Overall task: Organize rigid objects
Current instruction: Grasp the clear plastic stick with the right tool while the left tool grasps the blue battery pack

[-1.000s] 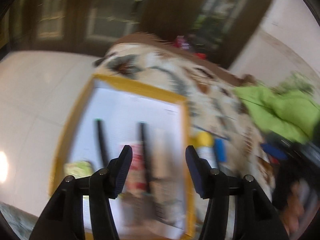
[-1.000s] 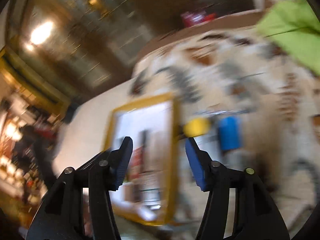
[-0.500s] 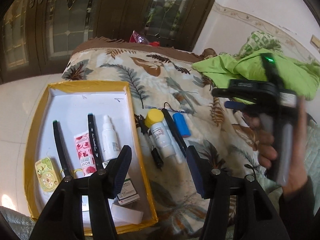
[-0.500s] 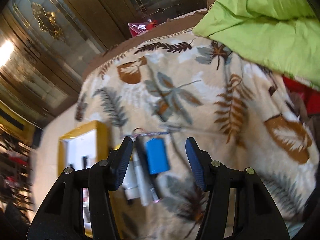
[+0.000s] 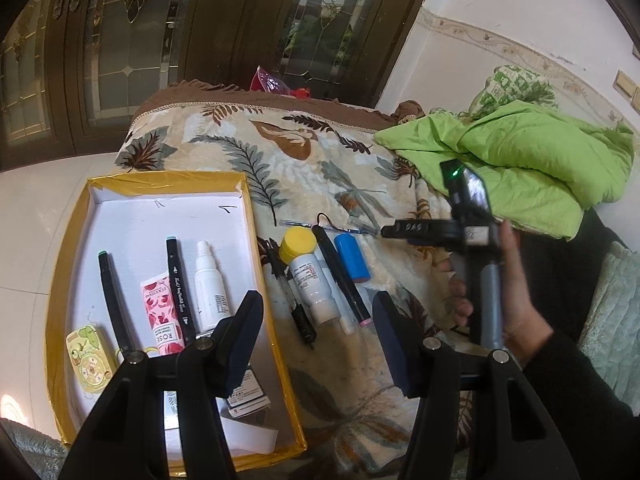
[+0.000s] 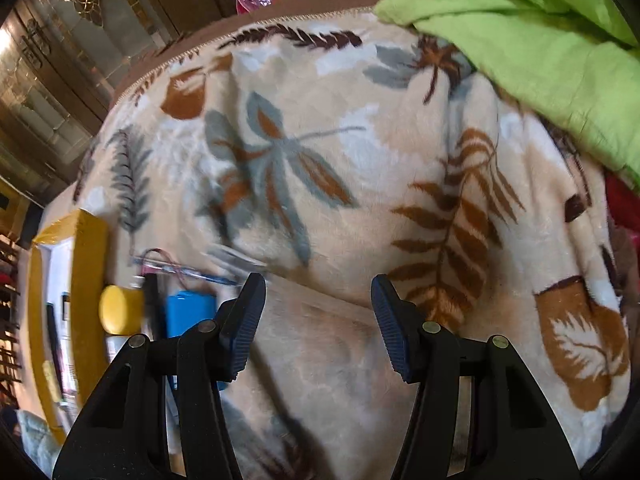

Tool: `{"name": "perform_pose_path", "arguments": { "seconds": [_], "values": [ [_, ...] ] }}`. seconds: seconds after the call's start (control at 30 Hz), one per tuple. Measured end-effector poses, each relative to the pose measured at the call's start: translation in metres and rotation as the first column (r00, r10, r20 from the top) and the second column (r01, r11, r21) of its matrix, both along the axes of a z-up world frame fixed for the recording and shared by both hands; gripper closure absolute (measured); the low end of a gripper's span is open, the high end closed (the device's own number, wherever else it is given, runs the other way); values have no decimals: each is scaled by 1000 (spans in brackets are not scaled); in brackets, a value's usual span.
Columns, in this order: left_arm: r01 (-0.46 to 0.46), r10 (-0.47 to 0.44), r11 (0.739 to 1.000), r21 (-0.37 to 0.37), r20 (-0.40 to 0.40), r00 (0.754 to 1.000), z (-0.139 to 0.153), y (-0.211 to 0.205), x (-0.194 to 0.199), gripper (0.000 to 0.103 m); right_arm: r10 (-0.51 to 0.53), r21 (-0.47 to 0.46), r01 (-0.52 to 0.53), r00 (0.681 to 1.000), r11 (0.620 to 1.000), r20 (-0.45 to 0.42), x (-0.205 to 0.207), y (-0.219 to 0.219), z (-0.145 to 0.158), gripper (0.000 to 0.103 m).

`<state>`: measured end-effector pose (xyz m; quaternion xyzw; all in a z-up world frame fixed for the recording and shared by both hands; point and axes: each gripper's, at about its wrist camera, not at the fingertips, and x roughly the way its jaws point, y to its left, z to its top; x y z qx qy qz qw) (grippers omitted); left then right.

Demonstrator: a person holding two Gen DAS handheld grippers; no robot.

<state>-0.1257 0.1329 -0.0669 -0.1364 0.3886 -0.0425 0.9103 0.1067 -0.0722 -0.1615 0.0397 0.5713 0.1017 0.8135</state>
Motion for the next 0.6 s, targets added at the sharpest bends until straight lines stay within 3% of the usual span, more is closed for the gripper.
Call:
{"name": "perform_pose_path", "arguments": {
  "seconds": [0.17, 0.3, 0.43, 0.6],
  "values": [
    [5, -5, 1000, 13, -13, 1000, -3, -4, 2, 46, 58, -41, -58, 998, 997, -13, -6, 7, -10, 50],
    [3, -3, 1000, 24, -17, 1000, -5, -6, 2, 46, 132, -151, -135, 991, 979, -33, -14, 22, -11, 65],
    [5, -4, 999, 34, -27, 1000, -8, -7, 2, 46, 173, -195, -183, 983, 964, -66, -26, 31, -8, 86],
    [10, -10, 1000, 14, -41, 999, -11, -7, 3, 46, 138, -194, -167, 978, 967, -156, -48, 31, -4, 95]
  ]
}}
